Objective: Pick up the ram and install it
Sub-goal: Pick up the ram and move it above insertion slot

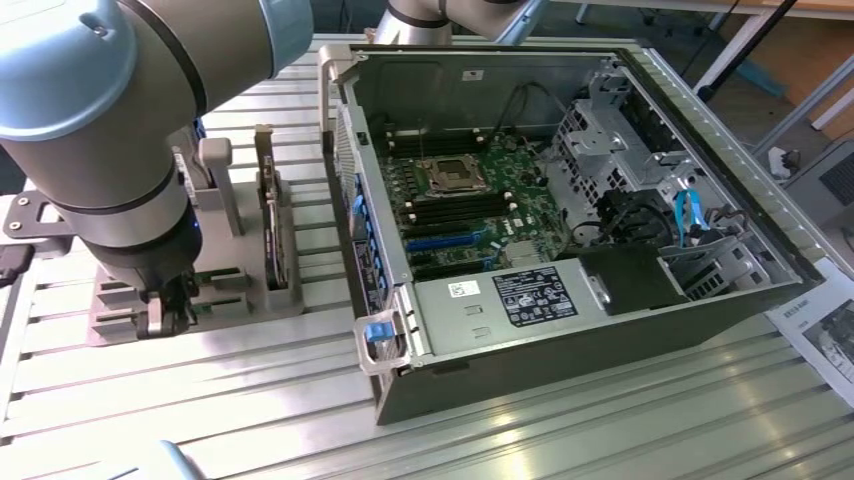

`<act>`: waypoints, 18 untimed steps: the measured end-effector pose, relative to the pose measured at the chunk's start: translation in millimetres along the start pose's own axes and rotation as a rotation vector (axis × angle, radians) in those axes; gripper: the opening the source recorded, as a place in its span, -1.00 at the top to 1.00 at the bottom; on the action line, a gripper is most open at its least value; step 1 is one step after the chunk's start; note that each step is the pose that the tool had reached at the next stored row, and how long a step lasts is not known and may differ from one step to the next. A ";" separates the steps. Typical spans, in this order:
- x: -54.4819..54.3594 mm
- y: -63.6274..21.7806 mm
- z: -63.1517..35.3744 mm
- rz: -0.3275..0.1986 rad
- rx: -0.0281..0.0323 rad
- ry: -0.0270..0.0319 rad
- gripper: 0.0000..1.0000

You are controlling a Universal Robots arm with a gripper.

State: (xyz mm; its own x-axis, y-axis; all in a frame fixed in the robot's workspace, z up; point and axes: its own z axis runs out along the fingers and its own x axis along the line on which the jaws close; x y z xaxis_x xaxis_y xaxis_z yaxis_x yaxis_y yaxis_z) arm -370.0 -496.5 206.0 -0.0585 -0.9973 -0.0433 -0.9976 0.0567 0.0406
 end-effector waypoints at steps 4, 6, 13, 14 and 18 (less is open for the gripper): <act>-1.0 0.1 0.2 0.000 0.0000 0.0000 0.25; -2.4 0.2 0.5 0.000 -0.0001 0.0000 0.25; -2.9 0.2 0.7 0.000 -0.0001 0.0000 0.25; -2.9 0.2 0.7 0.000 -0.0001 0.0000 0.25; -3.1 0.2 0.7 0.000 -0.0001 0.0000 0.28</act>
State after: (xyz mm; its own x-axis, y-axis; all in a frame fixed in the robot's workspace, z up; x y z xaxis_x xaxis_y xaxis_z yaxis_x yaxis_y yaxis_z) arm -370.0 -493.3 205.4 -0.0585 -0.9973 -0.0433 -0.9976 0.0568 0.0407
